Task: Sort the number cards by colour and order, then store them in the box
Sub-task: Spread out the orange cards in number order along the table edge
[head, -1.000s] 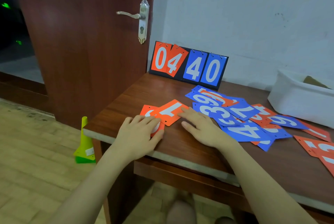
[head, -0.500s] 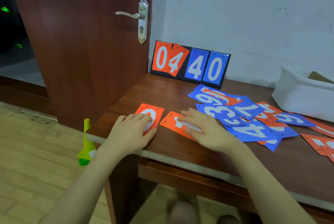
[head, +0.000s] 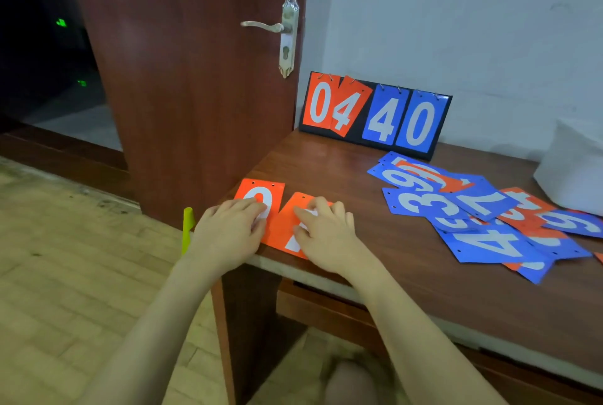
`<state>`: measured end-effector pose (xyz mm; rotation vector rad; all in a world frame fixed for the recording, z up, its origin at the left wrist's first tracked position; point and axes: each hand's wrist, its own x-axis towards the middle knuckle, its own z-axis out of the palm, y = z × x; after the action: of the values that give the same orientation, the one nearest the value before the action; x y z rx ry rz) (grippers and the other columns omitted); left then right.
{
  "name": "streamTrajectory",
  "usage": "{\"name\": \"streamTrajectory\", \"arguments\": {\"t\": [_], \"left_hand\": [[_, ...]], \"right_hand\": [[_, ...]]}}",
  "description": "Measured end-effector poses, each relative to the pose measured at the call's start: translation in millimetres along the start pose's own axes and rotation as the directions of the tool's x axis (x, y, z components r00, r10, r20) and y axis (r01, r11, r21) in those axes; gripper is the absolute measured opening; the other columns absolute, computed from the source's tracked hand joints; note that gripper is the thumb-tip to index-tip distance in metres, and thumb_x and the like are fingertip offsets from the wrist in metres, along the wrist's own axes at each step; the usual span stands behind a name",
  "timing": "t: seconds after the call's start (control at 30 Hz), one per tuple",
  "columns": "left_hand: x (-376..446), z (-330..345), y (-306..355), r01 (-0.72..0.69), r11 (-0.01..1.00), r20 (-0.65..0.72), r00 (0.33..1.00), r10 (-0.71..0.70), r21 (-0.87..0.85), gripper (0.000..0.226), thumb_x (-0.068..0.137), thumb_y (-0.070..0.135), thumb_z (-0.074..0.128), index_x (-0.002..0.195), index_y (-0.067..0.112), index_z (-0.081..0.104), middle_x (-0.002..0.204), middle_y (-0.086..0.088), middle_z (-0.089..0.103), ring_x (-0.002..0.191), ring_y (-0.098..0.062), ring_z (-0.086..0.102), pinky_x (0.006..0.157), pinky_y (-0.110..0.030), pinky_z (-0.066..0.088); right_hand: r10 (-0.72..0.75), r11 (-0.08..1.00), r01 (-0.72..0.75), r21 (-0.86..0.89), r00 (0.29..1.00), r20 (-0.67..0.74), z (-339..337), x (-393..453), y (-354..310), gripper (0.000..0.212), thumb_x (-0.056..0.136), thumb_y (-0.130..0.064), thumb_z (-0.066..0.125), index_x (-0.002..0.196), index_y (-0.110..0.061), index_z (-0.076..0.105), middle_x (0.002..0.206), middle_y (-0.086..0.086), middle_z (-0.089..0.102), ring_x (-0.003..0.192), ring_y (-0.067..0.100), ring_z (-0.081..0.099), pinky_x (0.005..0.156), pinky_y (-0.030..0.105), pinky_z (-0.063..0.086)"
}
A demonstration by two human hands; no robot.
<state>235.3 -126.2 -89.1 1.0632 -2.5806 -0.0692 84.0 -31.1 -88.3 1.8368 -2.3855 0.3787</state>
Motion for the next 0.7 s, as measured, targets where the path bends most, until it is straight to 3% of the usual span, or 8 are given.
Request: {"name": "streamTrajectory", "arguments": {"t": [0.23,0.4,0.5,0.57,0.63,0.7], "left_hand": [[-0.2,-4.2,-2.0,-0.051,0.998,-0.010,0.999,0.051,-0.038,0.038,0.094,0.030,0.040,0.131,0.027,0.047,0.142,0.007,0.043,0.130,-0.015,0.039,0.105,-0.035,0.030],[4.2,-6.6,45.4,-0.157,0.986,-0.139,0.979,0.148,-0.057,0.039,0.093,0.035,0.043,0.130,0.027,0.049,0.140,0.006,0.046,0.130,-0.015,0.038,0.107,-0.033,0.019],[13.2,-4.1,92.1,-0.289,0.955,-0.177,0.946,0.273,-0.071,0.034,0.093,0.034,0.044,0.124,0.024,0.054,0.133,0.005,0.052,0.125,-0.016,0.043,0.102,-0.032,0.022],[20.5,-0.1,125.2,-0.369,0.924,-0.180,0.920,0.348,-0.101,0.034,0.092,0.035,0.043,0.120,0.023,0.057,0.127,0.005,0.056,0.119,-0.017,0.048,0.099,-0.031,0.024],[30.1,7.4,158.3,-0.429,0.897,-0.155,0.898,0.412,-0.103,0.034,0.090,0.036,0.042,0.116,0.022,0.059,0.122,0.005,0.059,0.115,-0.020,0.051,0.095,-0.032,0.025],[41.6,18.6,186.5,-0.452,0.886,-0.074,0.892,0.447,-0.102,0.035,0.092,0.039,0.040,0.120,0.023,0.054,0.126,0.005,0.055,0.116,-0.020,0.047,0.095,-0.032,0.024]], "right_hand": [[-0.060,0.998,0.057,0.037,0.993,0.101,-15.7,-5.6,34.8,0.042,0.096,-0.040,0.033,0.138,-0.039,0.036,0.140,-0.008,0.034,0.115,0.024,0.030,0.087,0.035,0.021],[0.003,0.990,0.010,0.138,0.995,-0.097,-36.2,-27.4,54.2,0.040,0.095,-0.043,0.039,0.135,-0.036,0.040,0.135,-0.007,0.038,0.116,0.019,0.037,0.096,0.039,0.026],[0.205,0.976,-0.191,0.103,0.968,-0.146,-57.0,-50.6,103.4,0.032,0.092,-0.038,0.046,0.119,-0.025,0.057,0.119,-0.001,0.056,0.114,0.021,0.048,0.098,0.041,0.033],[0.399,0.914,-0.378,0.150,0.905,-0.150,-70.6,-67.4,141.3,0.029,0.090,-0.038,0.051,0.110,-0.019,0.062,0.114,0.003,0.061,0.108,0.023,0.054,0.096,0.041,0.041],[0.539,0.841,-0.527,0.121,0.834,-0.116,-77.4,-82.4,173.9,0.038,0.087,-0.045,0.055,0.113,-0.017,0.061,0.118,0.006,0.060,0.111,0.025,0.053,0.094,0.039,0.043],[0.616,0.786,-0.618,-0.023,0.786,-0.046,-75.2,-94.7,196.7,0.059,0.082,-0.058,0.053,0.125,-0.017,0.053,0.130,0.007,0.051,0.121,0.028,0.044,0.099,0.041,0.035]]}}
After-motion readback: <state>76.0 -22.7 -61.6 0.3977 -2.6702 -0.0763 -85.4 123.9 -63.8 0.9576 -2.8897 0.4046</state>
